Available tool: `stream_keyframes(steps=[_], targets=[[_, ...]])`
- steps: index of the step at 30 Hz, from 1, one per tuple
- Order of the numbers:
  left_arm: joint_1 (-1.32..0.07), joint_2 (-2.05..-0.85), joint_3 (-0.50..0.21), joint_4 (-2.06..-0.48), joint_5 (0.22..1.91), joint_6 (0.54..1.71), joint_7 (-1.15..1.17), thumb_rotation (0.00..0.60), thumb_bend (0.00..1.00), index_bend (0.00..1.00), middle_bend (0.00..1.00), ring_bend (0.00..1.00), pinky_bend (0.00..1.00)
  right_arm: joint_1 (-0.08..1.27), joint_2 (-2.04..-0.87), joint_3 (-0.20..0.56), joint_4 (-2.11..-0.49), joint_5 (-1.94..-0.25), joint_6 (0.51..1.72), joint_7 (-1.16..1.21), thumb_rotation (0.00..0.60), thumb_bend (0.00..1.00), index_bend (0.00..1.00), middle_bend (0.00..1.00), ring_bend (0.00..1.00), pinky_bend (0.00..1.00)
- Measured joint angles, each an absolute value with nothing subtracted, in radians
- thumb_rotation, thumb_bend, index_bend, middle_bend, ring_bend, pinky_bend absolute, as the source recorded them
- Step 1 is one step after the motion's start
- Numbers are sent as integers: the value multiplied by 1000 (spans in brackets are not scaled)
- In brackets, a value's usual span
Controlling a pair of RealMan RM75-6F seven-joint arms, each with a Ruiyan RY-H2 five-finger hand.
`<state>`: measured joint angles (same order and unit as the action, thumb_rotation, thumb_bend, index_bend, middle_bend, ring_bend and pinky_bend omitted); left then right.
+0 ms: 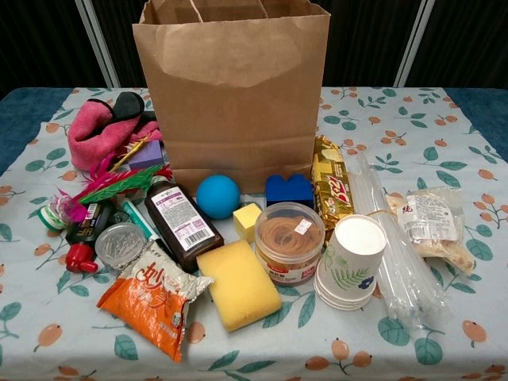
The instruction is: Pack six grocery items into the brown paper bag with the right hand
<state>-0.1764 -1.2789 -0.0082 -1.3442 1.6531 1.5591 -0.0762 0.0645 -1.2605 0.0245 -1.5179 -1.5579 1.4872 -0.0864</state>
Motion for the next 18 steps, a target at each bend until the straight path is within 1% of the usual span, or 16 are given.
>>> stream_keyframes(steps=[10,13,18], targets=[[-172,-1271,-2,-1353,1657,1561,-74,600,136,146,199,150,227,74,-1254,18,-1564,-1539,1451,-90,600,0,12,0,0,0],[-177,-1272,-6,-1345,1648,1551,-87,600,135,146,199,149,227,79,-1255,17,-1597,-1507,1411,-80,600,0,3,0,0,0],[-190,-1283,-15,-1316,1641,1535,-120,600,135,146,199,150,227,115,-1248,25,-1684,-1408,1281,-86,600,0,0,0,0,0]])
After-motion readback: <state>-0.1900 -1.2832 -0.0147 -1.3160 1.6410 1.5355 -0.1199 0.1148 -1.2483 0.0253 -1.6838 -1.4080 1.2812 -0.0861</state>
